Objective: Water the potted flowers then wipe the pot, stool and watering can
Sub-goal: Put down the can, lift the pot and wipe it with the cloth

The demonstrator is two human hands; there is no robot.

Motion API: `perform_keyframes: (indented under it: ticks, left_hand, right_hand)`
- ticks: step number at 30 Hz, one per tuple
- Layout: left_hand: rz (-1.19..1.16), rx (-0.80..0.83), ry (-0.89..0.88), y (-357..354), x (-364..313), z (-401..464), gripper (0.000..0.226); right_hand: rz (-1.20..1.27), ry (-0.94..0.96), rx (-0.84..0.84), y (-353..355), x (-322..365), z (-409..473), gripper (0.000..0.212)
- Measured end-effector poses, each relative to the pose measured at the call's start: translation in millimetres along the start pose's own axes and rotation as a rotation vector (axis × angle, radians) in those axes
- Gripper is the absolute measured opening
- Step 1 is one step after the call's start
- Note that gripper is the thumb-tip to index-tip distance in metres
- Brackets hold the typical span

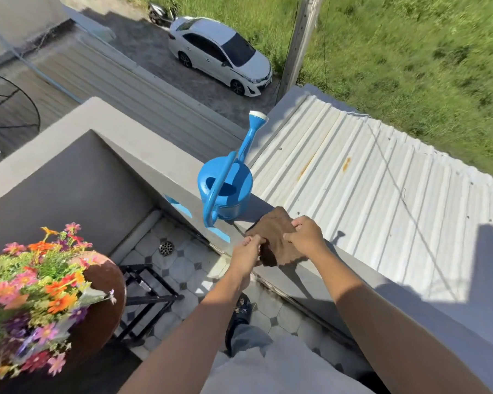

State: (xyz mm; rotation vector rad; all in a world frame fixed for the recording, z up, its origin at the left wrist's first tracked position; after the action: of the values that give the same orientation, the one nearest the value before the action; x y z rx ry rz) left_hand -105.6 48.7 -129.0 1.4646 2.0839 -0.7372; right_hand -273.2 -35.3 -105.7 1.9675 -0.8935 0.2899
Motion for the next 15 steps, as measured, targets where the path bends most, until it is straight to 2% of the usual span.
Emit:
perform_keyframes:
  ticks: [3,4,5,8,10,14,15]
  left_hand:
    - [0.018,-0.014,-0.108,25,-10,-23,0.016]
    - [0.010,-0.031,-0.141,37,-10,-28,0.012]
    - [-0.005,-0.061,-0.167,51,-10,-35,0.007]
    - [-0.073,-0.227,-0.239,110,-6,-58,0.025]
    - [-0.095,-0.301,-0.278,149,-2,-82,0.021]
    - [-0.150,-0.374,-0.204,214,31,-126,0.010]
    - [-0.161,-0.412,-0.193,229,38,-135,0.011]
  right_hand:
    - [0.134,-0.105,0.190,-29,6,-27,0.066]
    - [0.191,-0.137,0.256,-41,8,-37,0.067]
    - [0.253,-0.170,0.334,-52,15,-52,0.060]
    - [0.400,-0.207,0.569,-90,40,-97,0.028]
    - [0.442,-0.174,0.659,-110,62,-128,0.022]
    - [0.482,-0.041,0.798,-160,103,-182,0.010]
    - [0.463,0.024,0.820,-172,112,-192,0.024]
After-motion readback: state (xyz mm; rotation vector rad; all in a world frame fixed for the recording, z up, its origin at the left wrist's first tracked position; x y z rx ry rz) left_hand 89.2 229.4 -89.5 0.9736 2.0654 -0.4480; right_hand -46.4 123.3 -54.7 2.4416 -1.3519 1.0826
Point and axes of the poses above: each hand's wrist, its own z-axis towards the middle knuckle, its own y-axis out of the back of the hand, x = y × z, the point moved 9 cm from there along z, towards the middle knuckle, and after that the axes turned 1 degree about -y, right-handed, at the moved point
